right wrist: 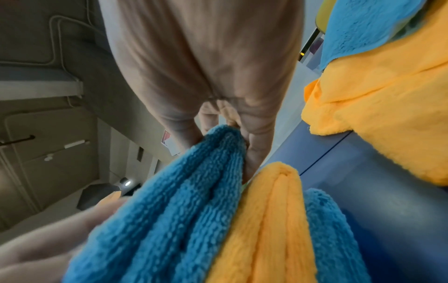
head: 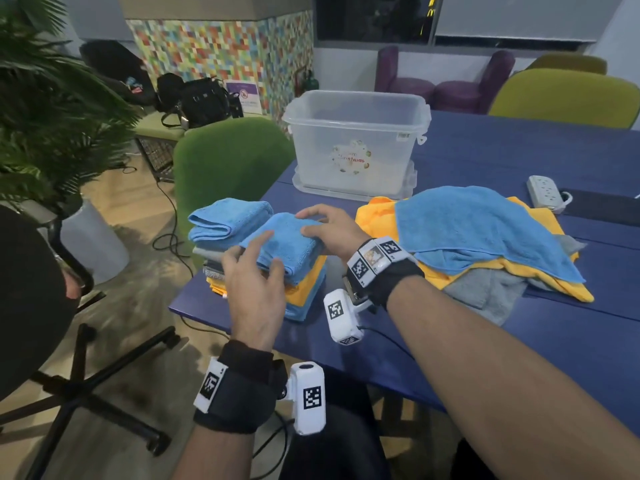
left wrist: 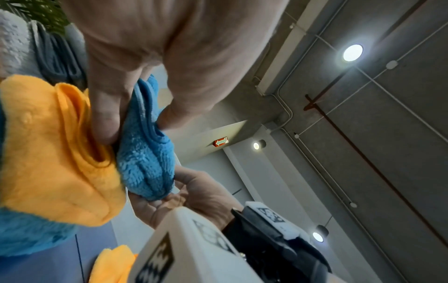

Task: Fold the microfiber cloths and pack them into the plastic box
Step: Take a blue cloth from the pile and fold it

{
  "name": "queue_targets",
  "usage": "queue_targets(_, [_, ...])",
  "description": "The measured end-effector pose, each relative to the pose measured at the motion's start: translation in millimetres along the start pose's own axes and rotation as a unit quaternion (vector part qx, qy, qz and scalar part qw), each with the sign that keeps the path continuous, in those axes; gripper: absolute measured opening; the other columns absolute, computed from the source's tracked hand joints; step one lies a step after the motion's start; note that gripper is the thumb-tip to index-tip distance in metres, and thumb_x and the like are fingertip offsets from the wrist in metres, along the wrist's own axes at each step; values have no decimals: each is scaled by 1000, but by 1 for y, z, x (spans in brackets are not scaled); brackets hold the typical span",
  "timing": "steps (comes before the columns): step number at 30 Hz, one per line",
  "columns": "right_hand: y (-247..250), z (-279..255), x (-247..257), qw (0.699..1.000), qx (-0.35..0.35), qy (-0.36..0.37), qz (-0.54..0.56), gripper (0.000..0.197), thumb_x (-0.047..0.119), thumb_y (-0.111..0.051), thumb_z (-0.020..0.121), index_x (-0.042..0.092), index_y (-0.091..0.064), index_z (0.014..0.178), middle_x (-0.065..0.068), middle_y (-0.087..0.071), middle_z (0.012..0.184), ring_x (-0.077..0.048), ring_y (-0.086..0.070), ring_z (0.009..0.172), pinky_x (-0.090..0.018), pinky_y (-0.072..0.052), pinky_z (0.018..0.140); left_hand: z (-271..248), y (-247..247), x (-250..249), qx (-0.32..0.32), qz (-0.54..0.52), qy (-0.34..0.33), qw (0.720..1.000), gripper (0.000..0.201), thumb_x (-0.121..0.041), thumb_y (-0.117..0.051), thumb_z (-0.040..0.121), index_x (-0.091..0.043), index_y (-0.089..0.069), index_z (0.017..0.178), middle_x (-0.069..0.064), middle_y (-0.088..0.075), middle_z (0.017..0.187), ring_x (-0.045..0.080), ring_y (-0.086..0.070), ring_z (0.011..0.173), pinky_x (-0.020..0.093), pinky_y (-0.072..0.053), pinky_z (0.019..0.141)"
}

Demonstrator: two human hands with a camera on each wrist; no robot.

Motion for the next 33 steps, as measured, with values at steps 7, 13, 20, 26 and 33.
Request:
queue_targets(7, [-9,7,-10,999,18,26,-35,21,18,-71,87,34,-73,100,-13,-68,114,-29,-68,106,-49,-55,97,-5,3,12,-31,73,71,994,46,-19,-70,93,-8,-58,137,13,-50,136,24,-48,124,14,-27,91])
queue_targets(13, [-9,3,-18,985,-10,71,-154,23,25,-66,94,28,-70,116,0,-69,119,-19,-64,109,-42,-53,97,-15,0,11,-36,183,56,981,49,-31,-70,95,-11,-59,138,8,-41,130,25,-50,114,37,-43,97])
queue_targets(20, [-16,-11,-13,949,54,110,-290,48,27,-50,104,18,-47,150,-4,-46,151,-18,-41,140,-31,-28,117,-16,-17,-8,-33,307,-104,945,38,-11,-74,84,-3,-68,121,18,-47,148,39,-43,133,52,-39,109])
queue_targets(26, [-18,-17,-33,934,102,112,-324,55,36,-39,108,19,-28,160,-4,-35,161,-20,-34,147,-37,-26,121,-20,-46,20,96,341,-97,930,45,-4,-59,98,-3,-55,143,20,-43,157,36,-35,149,52,-32,121])
queue_targets(33, [-29,-13,-46,914,105,107,-378,55,34,-35,109,17,-26,160,-10,-36,158,-25,-39,143,-39,-31,118,-23,-50,37,127,339,-53,931,49,-10,-39,108,-14,-37,157,11,-23,169,27,-17,157,43,-14,128])
Point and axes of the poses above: each hand's wrist, its own z-axis towards the middle knuckle, its own y-axis out of the back of the hand, x = y × z, the point moved 8 cm from there along z, towards the middle knuckle
